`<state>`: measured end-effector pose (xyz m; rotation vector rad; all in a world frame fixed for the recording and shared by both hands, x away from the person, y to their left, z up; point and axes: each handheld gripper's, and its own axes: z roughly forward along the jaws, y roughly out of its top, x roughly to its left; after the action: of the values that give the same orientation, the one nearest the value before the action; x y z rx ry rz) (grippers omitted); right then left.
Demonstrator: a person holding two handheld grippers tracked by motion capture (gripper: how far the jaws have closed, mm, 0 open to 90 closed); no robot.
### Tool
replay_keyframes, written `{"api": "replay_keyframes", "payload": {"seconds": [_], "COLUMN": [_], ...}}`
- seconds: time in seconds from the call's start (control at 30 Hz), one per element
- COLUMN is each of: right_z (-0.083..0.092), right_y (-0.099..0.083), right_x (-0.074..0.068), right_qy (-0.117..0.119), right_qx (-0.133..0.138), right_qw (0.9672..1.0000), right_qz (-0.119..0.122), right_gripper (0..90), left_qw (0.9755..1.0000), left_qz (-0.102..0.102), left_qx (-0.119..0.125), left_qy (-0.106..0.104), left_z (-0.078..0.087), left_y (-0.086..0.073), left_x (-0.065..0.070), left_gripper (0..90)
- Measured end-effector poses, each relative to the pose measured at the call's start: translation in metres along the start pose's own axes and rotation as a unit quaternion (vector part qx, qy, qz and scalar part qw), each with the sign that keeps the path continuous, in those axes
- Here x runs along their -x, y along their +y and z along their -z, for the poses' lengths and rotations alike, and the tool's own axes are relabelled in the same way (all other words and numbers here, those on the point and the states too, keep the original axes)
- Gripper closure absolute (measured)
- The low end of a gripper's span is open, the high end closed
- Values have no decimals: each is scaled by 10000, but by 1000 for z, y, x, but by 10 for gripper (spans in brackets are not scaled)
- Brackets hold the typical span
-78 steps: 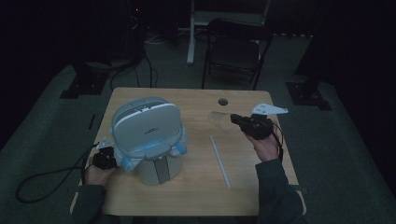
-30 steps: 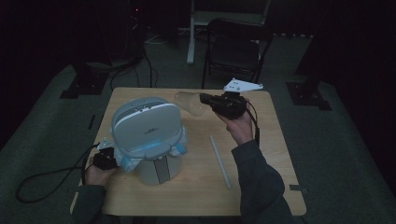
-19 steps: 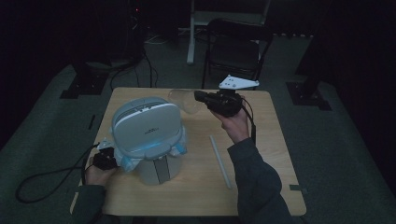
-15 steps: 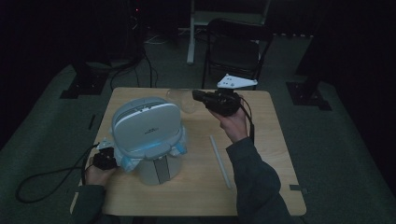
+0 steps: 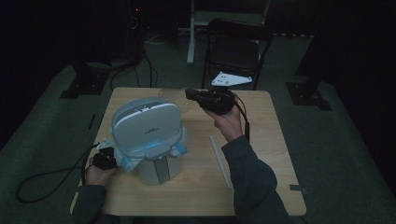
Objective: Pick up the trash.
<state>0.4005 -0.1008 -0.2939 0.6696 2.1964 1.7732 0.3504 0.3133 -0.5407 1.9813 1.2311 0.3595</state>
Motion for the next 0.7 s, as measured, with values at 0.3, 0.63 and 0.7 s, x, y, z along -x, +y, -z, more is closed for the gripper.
{"api": "replay_keyframes", "payload": {"seconds": [0.3, 0.63, 0.7], "right_z": [-11, -23, -26], "right_y": [5, 7, 6], "right_x": [-8, -14, -16], "right_qy": [161, 344, 373], "right_qx": [-37, -116, -154], "right_qw": [9998, 9993, 9991], "right_qz": [67, 102, 107], "right_gripper": [862, 861, 861], "left_qw": [10000, 10000, 10000], "left_qz": [14, 15, 2], "left_qx": [-1, -3, -4], "left_qy": [-11, -17, -9], "left_z": [0, 0, 0], "left_y": [0, 0, 0], "left_x": [0, 0, 0], "left_gripper": [600, 601, 601]}}
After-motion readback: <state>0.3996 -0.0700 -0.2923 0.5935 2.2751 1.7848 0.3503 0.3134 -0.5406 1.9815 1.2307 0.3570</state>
